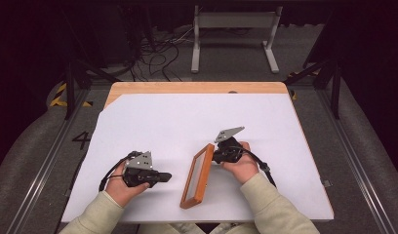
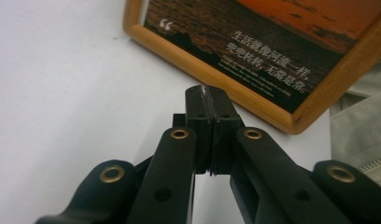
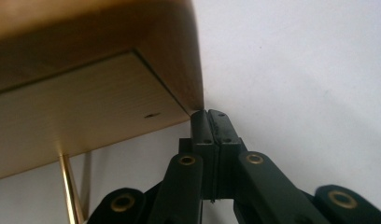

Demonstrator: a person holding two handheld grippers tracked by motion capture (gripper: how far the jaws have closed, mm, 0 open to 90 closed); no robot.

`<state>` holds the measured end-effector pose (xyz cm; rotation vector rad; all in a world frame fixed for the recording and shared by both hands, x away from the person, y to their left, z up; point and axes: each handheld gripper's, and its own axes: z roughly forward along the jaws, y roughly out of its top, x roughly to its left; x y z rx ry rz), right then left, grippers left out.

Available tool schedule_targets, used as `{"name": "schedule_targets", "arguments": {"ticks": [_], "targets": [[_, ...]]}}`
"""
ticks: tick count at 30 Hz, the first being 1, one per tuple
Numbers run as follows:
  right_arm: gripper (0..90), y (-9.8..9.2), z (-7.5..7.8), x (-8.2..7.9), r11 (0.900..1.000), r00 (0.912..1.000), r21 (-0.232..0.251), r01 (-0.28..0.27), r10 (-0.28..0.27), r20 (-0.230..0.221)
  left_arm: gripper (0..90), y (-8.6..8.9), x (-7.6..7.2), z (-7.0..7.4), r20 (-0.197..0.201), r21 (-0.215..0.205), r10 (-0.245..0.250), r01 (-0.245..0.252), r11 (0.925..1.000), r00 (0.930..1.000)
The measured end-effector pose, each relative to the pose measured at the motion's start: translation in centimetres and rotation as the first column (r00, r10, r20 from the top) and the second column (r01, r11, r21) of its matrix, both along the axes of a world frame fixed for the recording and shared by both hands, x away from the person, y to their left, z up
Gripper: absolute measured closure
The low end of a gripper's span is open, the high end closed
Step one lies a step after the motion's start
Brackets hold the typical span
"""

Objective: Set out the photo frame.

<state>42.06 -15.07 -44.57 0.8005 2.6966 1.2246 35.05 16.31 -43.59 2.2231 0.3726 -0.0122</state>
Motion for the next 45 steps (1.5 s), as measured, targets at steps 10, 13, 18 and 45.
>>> {"name": "schedule_targets", "arguments": {"ticks": [10, 13, 18, 45], "targets": [[90.0, -2.0, 0.7, -0.7, 0.999, 0.999, 0.003, 0.039, -0.039, 0.02, 89.8, -1.4, -0.7, -0.4, -0.019, 0.024, -0.101, 0.101, 0.9946, 0.9947], [90.0, -2.9, 0.9, -1.4, 0.999, 0.999, -0.005, 0.038, -0.038, 0.024, 89.9, -1.8, -1.0, -0.6, -0.036, 0.04, -0.142, 0.143, 0.9889, 0.9892], [90.0, -3.6, 1.5, -2.2, 1.0, 0.9992, -0.003, 0.026, -0.026, 0.032, 89.9, -2.4, -1.2, -1.0, -0.079, 0.079, -0.214, 0.22, 0.9724, 0.9737], [90.0, -6.3, 2.7, -5.0, 0.999, 0.9987, 0.021, 0.028, -0.029, 0.043, 89.9, -4.8, -1.6, -2.1, -0.18, 0.17, -0.297, 0.327, 0.9297, 0.9378]]}}
